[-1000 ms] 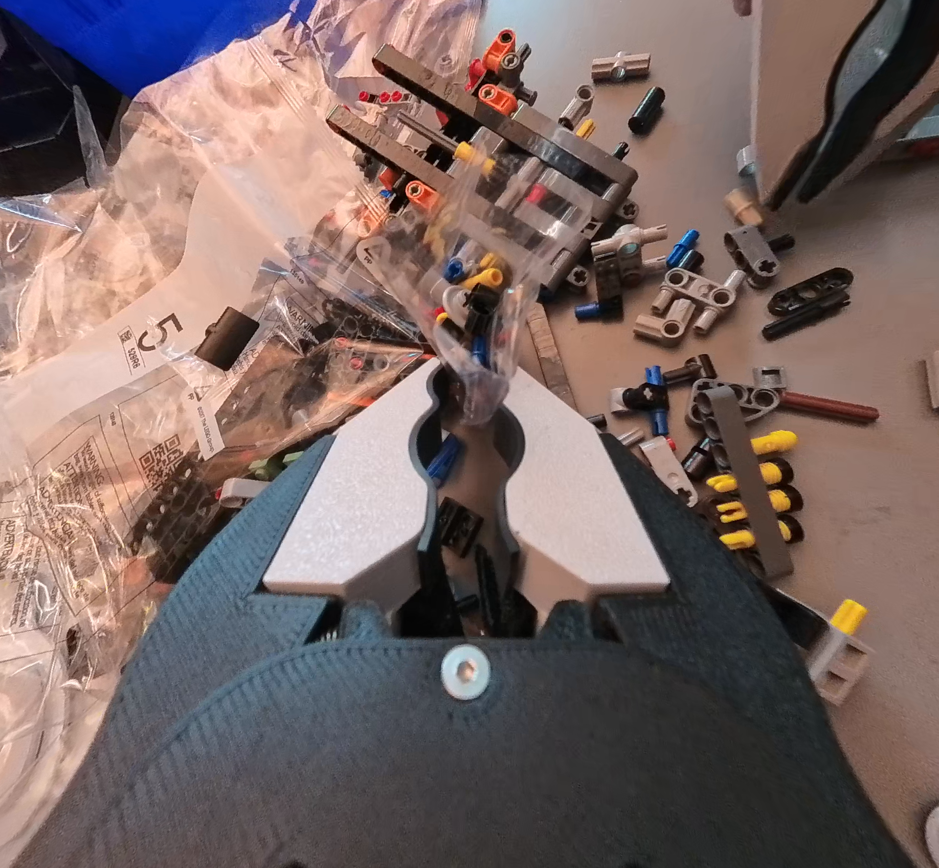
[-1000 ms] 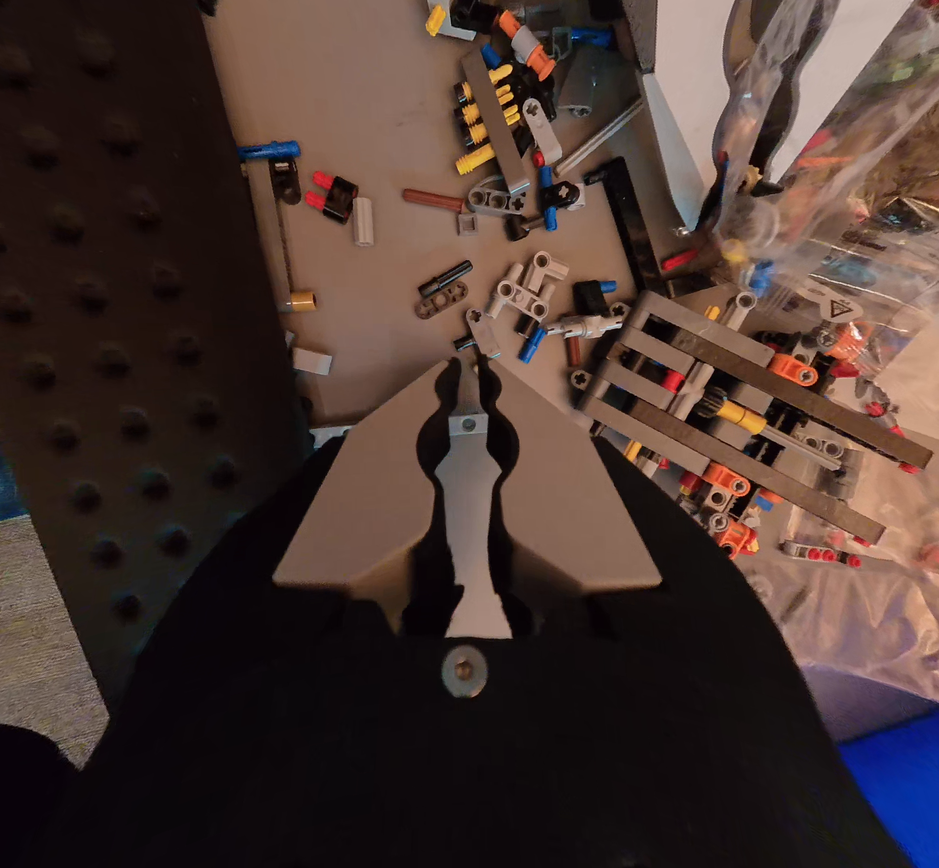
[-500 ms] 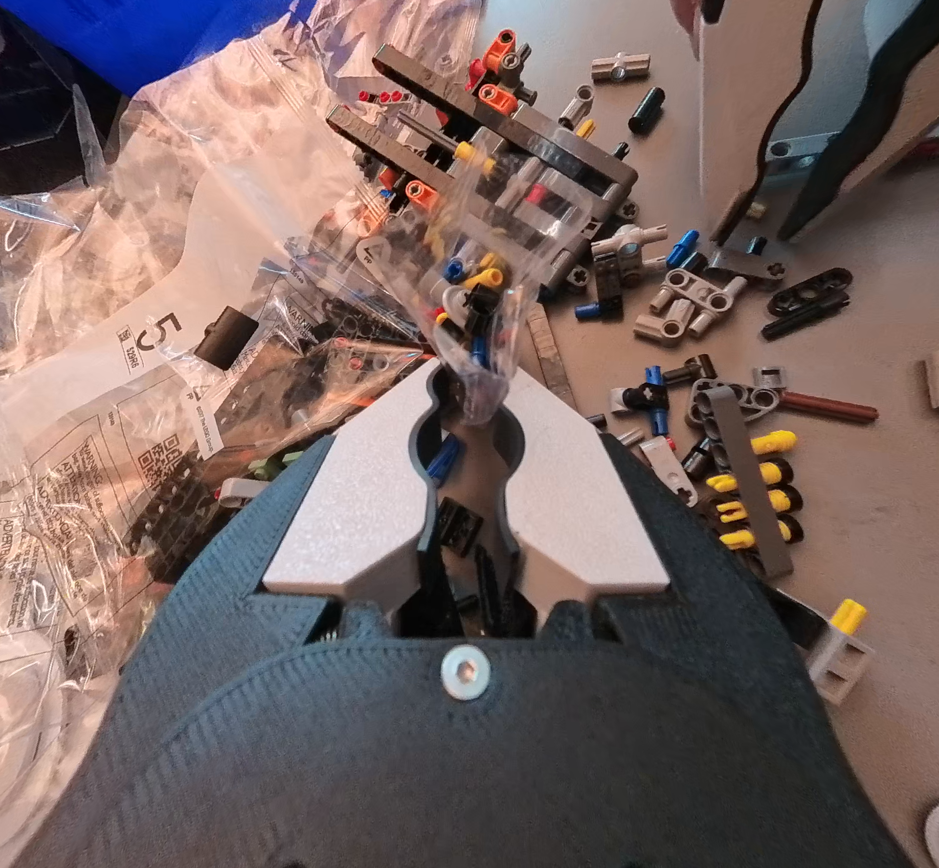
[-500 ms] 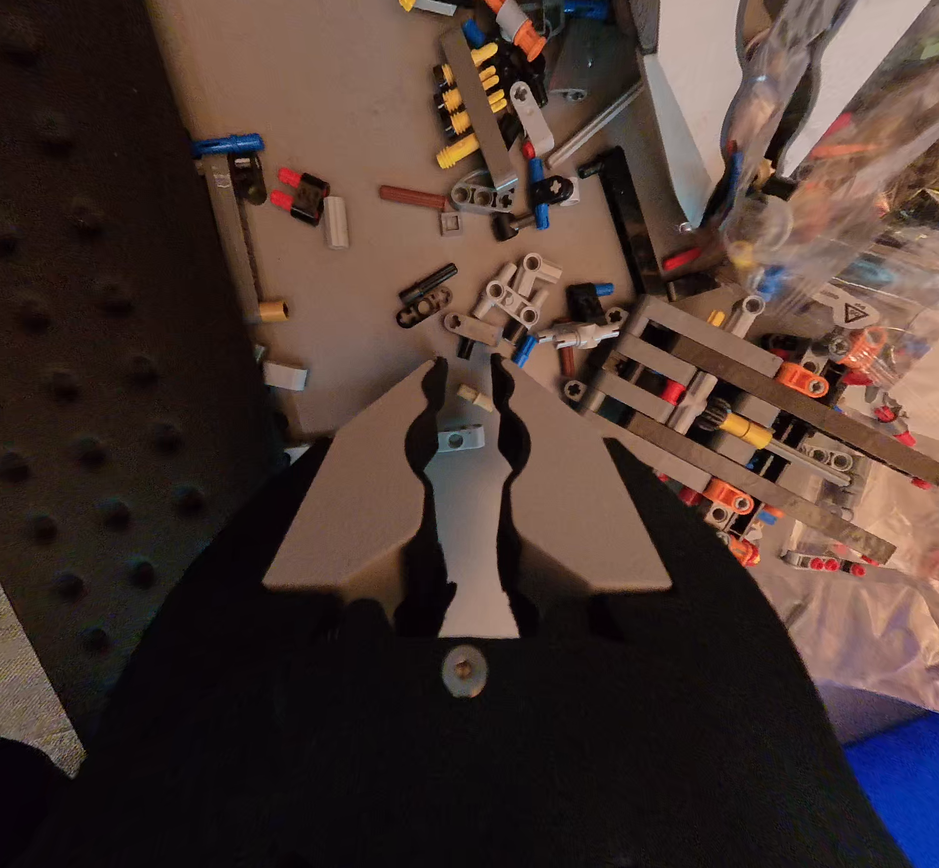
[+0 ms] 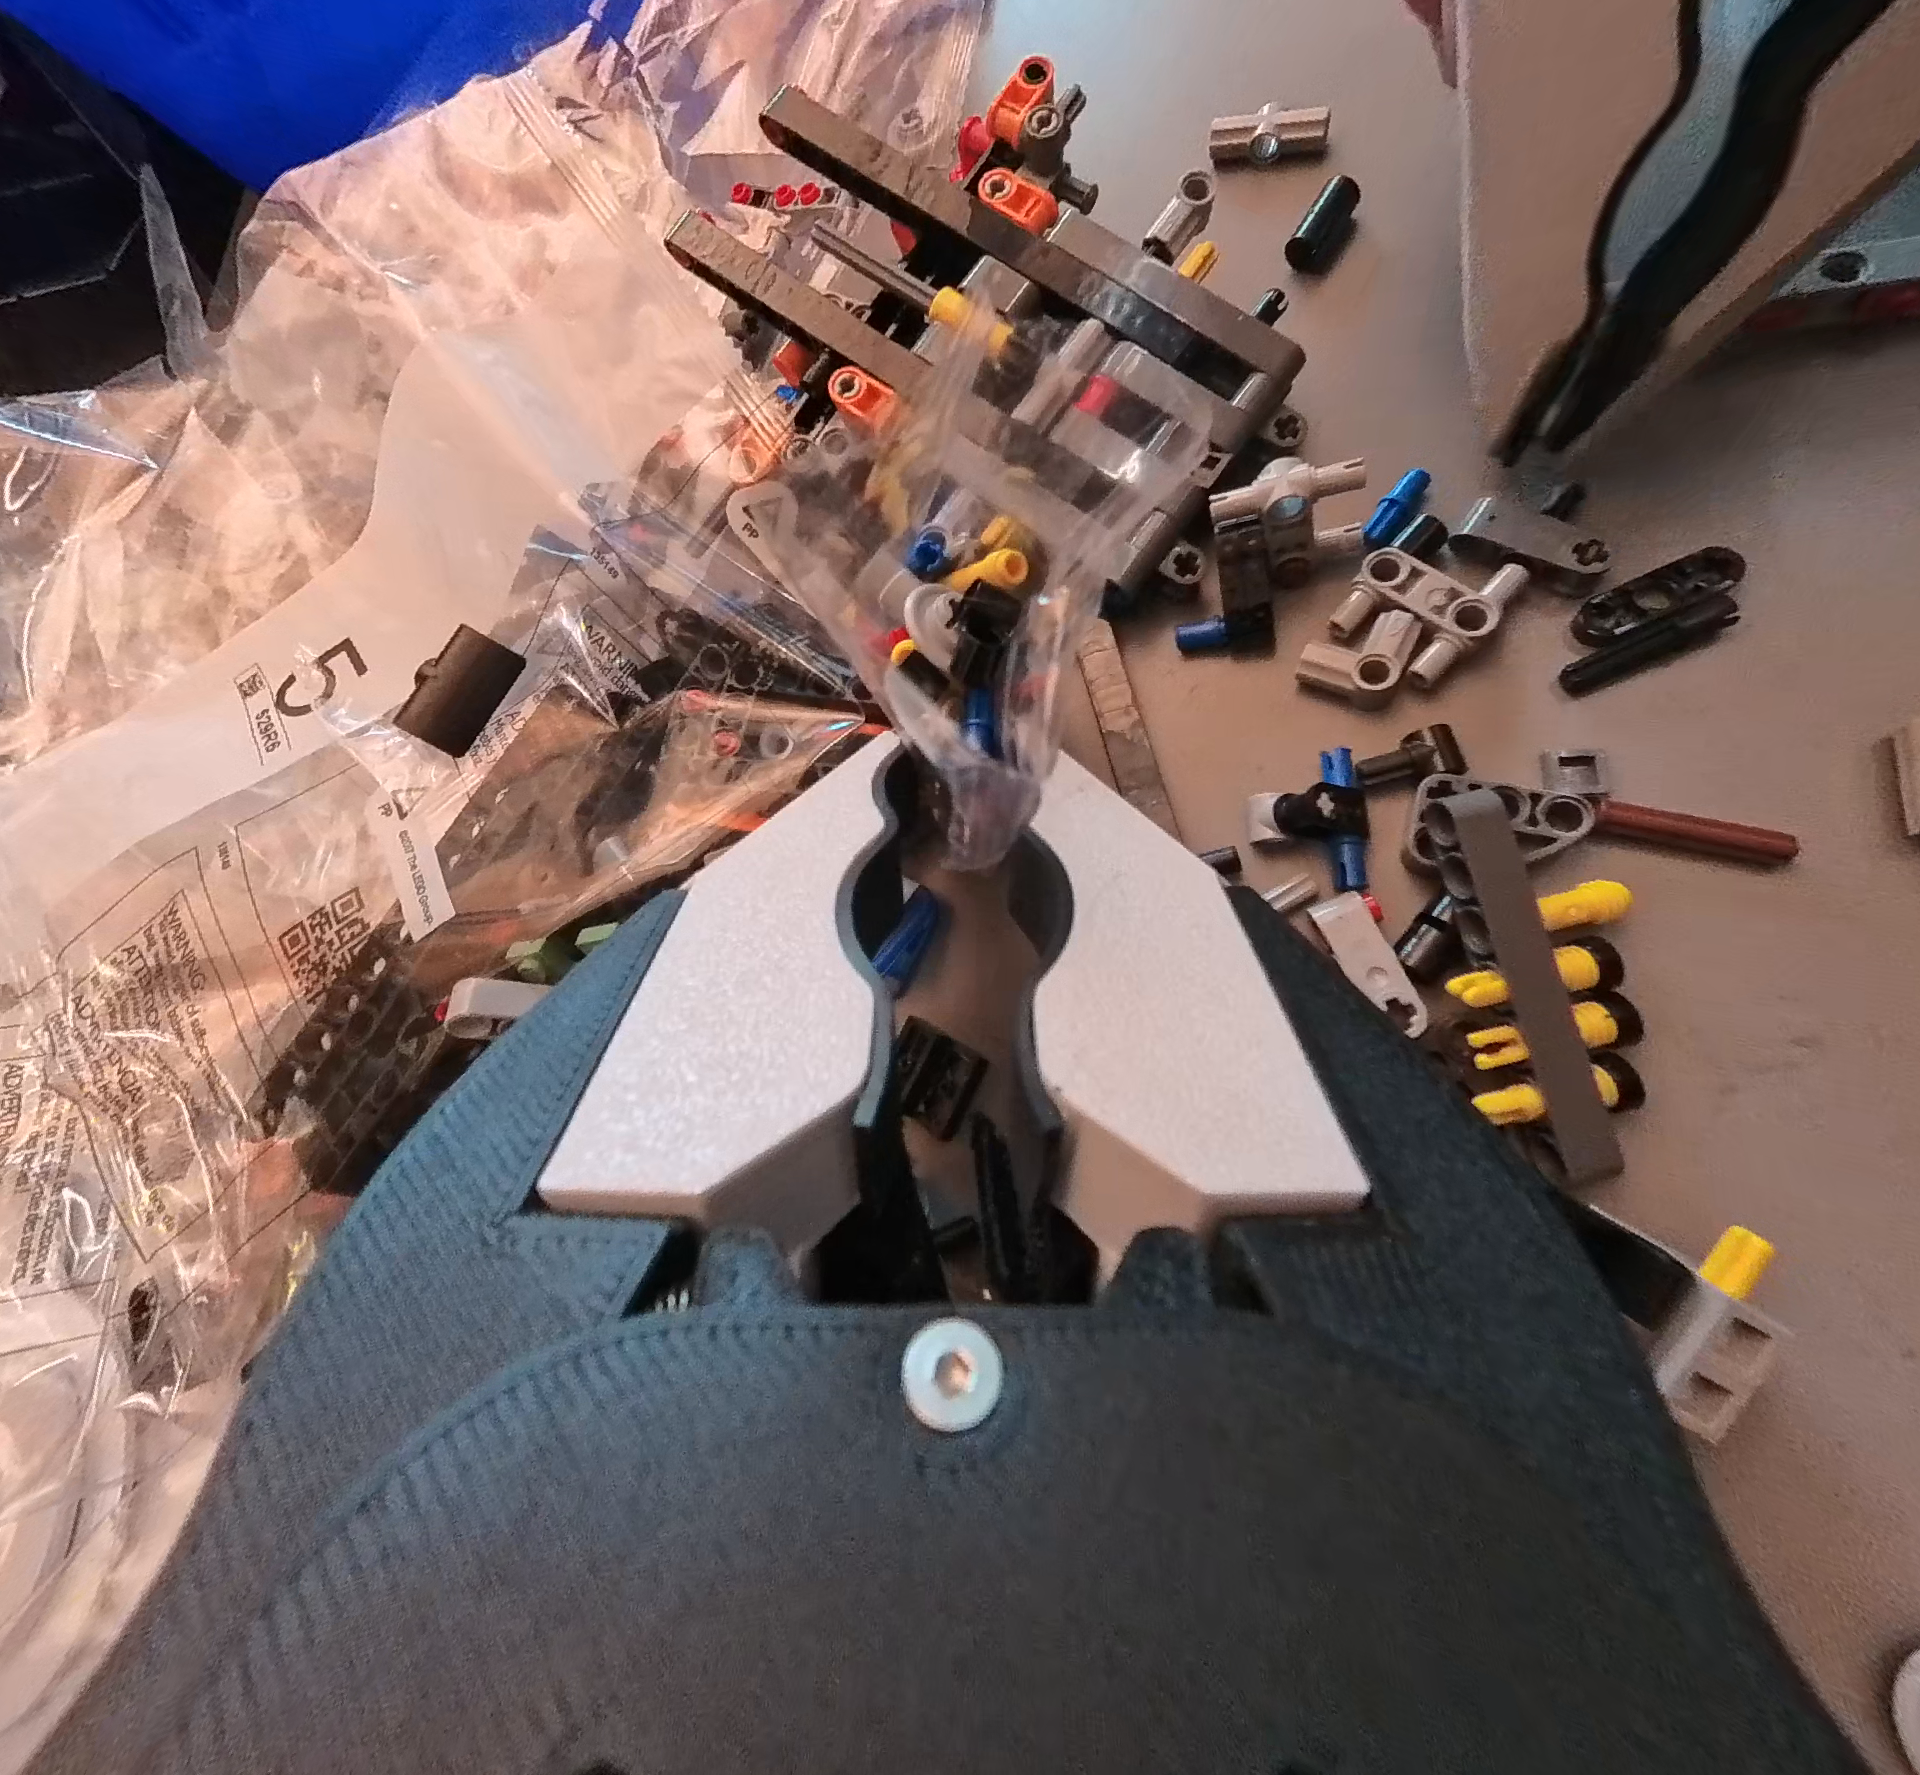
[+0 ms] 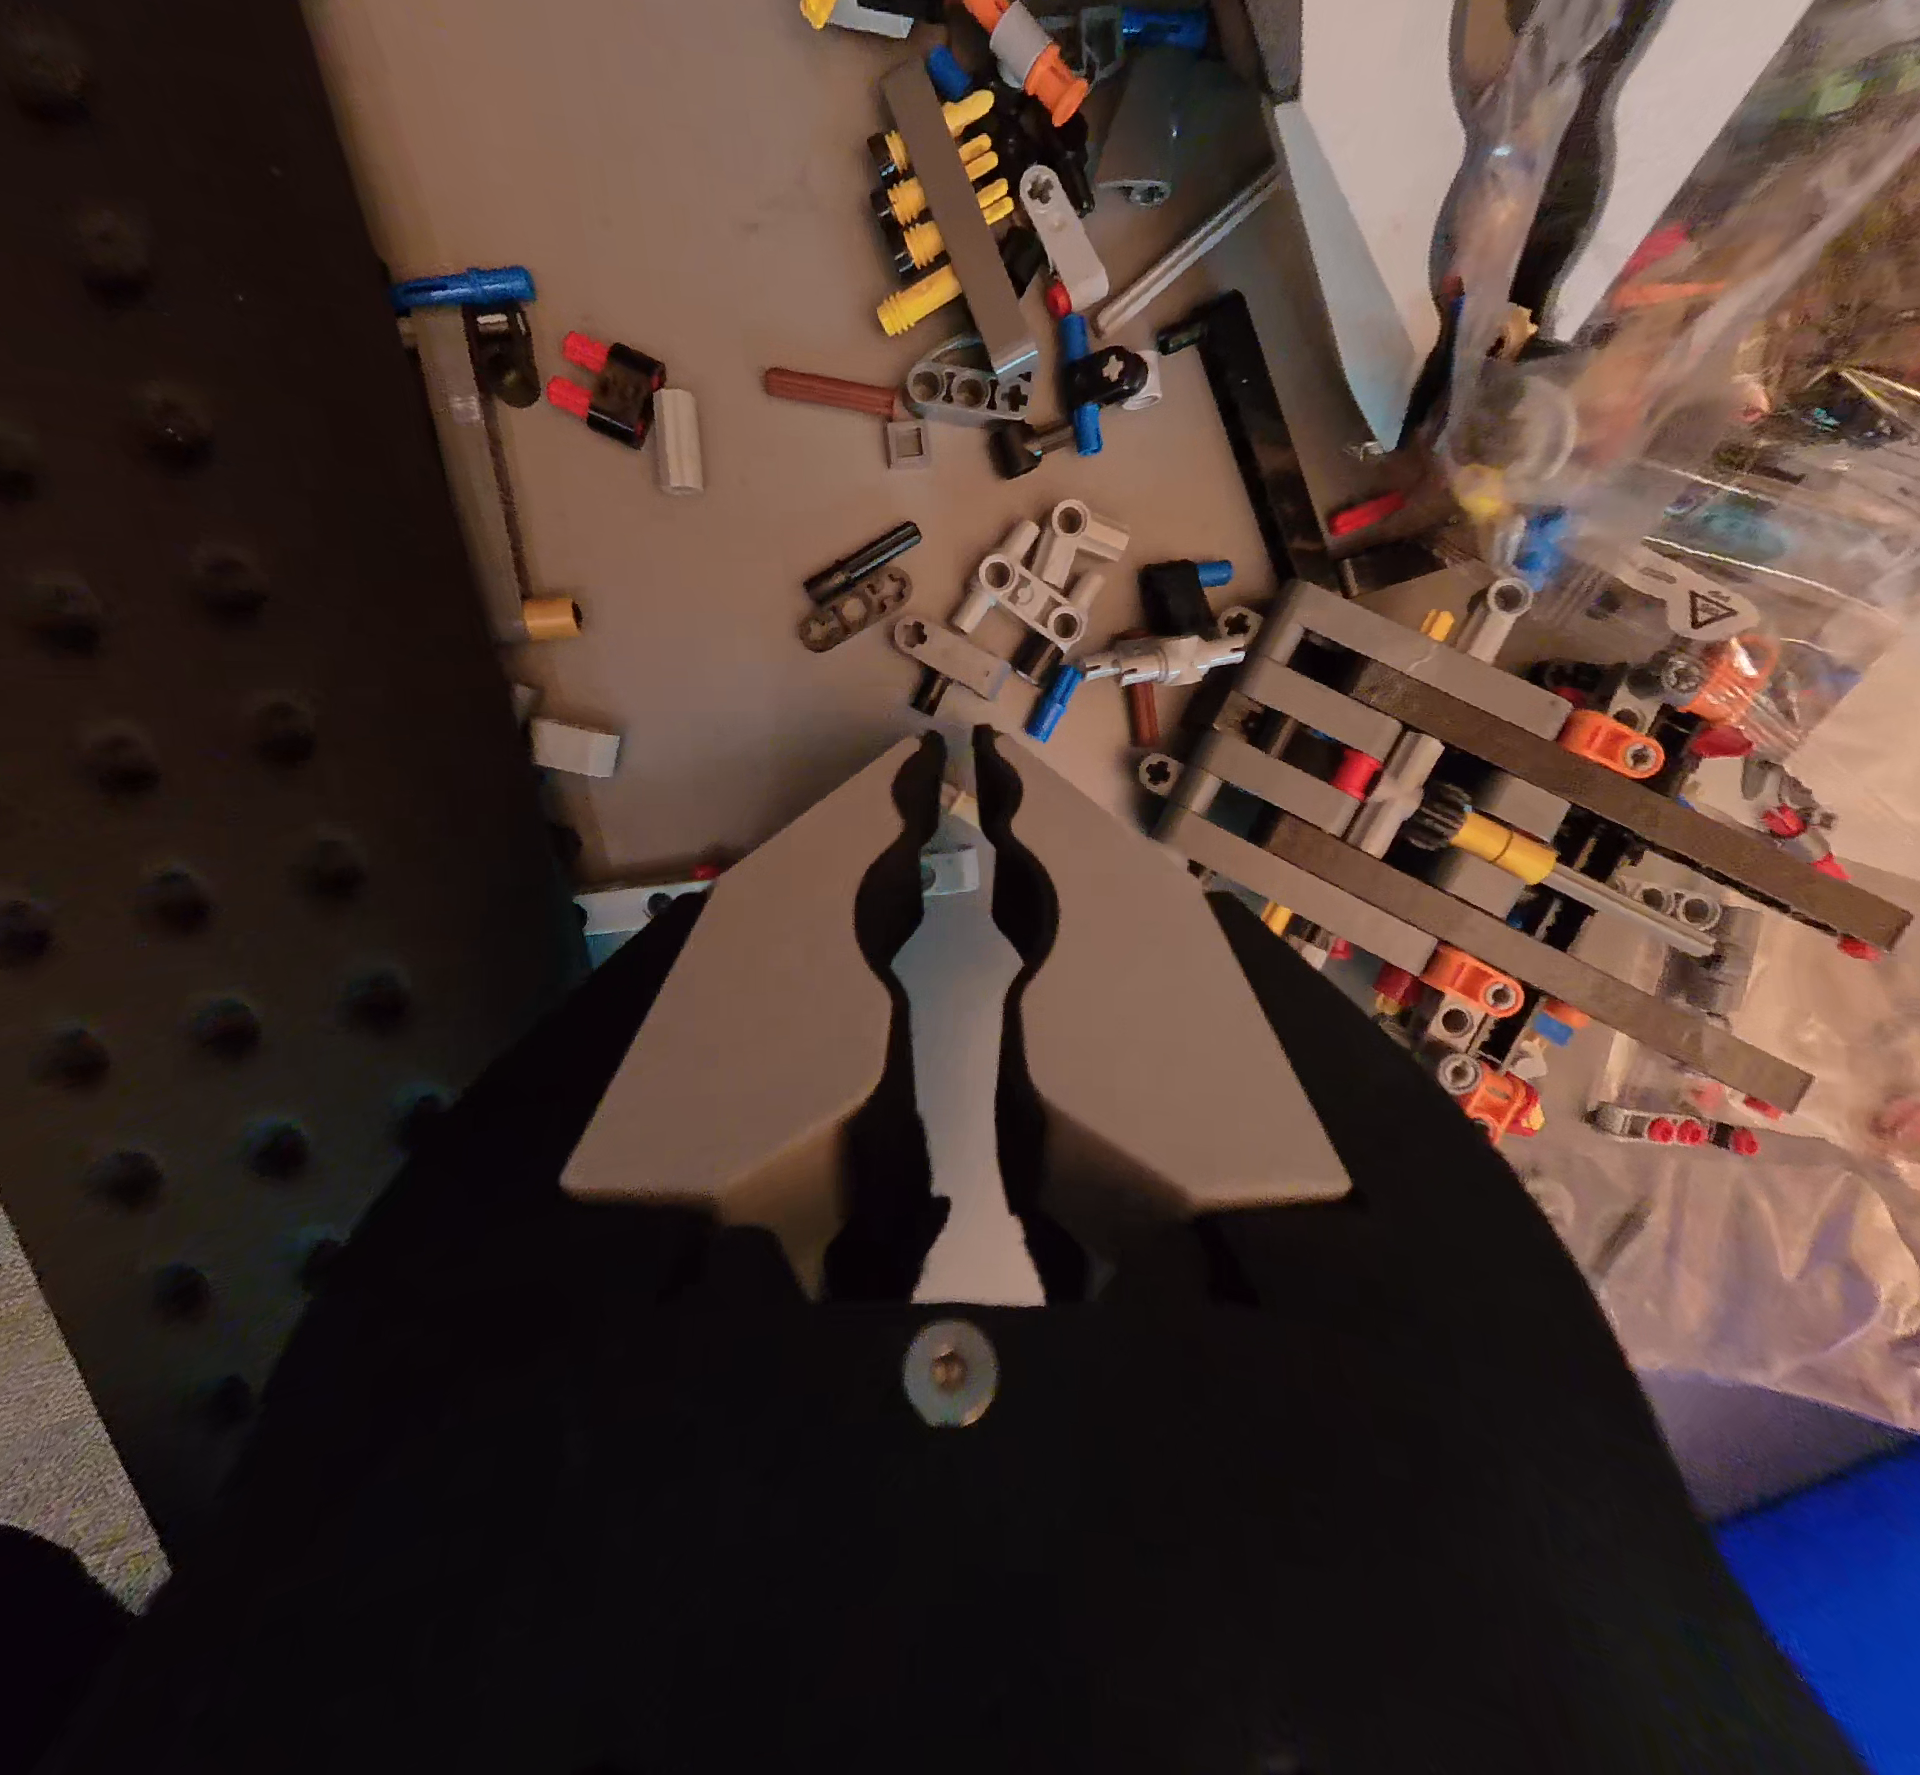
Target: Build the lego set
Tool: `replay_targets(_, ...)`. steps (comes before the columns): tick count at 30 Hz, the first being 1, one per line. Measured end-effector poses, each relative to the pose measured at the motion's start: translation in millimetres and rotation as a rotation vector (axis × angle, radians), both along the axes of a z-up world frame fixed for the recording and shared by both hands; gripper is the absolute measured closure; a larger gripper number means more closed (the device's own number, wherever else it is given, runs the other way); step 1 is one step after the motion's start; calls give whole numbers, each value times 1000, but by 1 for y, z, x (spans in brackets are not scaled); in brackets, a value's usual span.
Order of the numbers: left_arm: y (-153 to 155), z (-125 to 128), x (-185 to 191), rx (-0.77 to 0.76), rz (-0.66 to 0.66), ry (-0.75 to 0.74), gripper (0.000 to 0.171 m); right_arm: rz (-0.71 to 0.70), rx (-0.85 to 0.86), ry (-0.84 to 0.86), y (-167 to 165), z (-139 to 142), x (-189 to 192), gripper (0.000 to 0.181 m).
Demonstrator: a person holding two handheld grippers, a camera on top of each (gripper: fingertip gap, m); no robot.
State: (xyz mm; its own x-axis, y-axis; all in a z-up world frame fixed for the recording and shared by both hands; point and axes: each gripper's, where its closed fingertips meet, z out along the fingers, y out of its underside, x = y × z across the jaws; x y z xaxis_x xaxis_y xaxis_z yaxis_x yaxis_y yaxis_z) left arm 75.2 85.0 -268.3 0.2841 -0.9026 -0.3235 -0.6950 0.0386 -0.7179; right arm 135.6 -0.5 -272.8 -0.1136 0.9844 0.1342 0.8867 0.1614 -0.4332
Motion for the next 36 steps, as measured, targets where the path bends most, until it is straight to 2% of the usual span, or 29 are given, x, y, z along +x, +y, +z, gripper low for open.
replay_targets(7, 0, 0, 0, -1, -1, 2, 159, 0, -22, -13, -3, -2, 2, 167)
replay_targets(15, 0, -1, 0, -3, 0, 3, 159, 16, -15, -5, -5, -5, -13, 169)
replay_targets(19, 0, -1, 0, -3, -1, 3, 159, 17, 14, -5, -1, -5, -16, 179)
replay_targets(24, 0, -1, 0, -3, -1, 4, 159, 28, 26, -5, -2, -5, -16, 180)
replay_targets(36, 0, -1, 0, -4, -1, 5, 159, 14, 47, 59, 3, 13, -12, 180)
